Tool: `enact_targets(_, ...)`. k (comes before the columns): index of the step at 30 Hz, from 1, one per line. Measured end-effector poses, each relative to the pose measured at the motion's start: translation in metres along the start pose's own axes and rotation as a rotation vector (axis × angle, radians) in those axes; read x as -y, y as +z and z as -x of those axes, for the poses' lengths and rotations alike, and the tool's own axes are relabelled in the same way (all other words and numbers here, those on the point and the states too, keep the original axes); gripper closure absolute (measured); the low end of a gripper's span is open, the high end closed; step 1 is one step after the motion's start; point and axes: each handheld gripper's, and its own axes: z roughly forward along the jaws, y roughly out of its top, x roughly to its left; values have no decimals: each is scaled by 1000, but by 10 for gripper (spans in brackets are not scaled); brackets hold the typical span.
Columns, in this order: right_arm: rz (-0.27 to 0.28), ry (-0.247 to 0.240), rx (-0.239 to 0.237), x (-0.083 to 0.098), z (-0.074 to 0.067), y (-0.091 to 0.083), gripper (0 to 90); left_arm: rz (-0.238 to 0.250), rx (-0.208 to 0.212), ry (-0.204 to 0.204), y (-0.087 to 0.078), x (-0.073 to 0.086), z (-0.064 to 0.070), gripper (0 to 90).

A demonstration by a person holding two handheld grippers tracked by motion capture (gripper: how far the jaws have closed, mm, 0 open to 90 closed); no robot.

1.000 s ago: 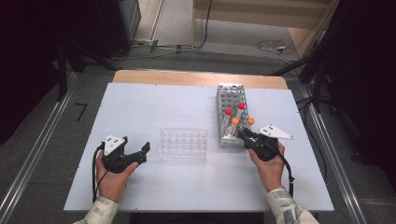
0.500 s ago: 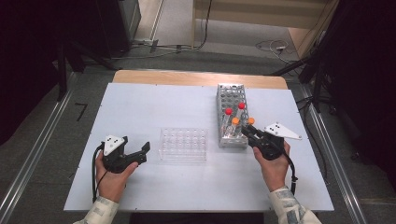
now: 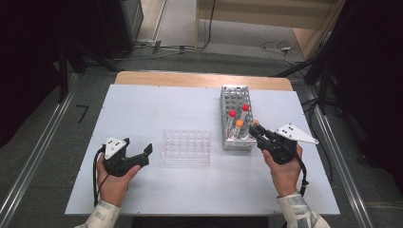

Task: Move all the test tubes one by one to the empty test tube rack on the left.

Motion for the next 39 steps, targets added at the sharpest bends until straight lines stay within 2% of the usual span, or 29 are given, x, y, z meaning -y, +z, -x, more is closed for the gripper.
enact_targets(9,-38,-16,-40,7,-10,-6,735,23,39,15,-8,-6,12,137)
enact_targets(14,-60,-16,-58,13,-13,-5,735,22,74,26,-9,-9,23,138)
enact_targets(16,-72,-23,-66,16,-15,-4,734,36,94,29,-12,-11,28,146)
enact_targets(22,-95,-37,-94,21,-22,-1,734,34,141,66,-13,-20,44,150)
enact_targets(27,-102,-43,-115,22,-28,0,735,32,181,74,-6,-32,60,167)
enact_targets(39,-123,-87,-146,28,-44,9,734,10,282,153,8,-49,110,205)
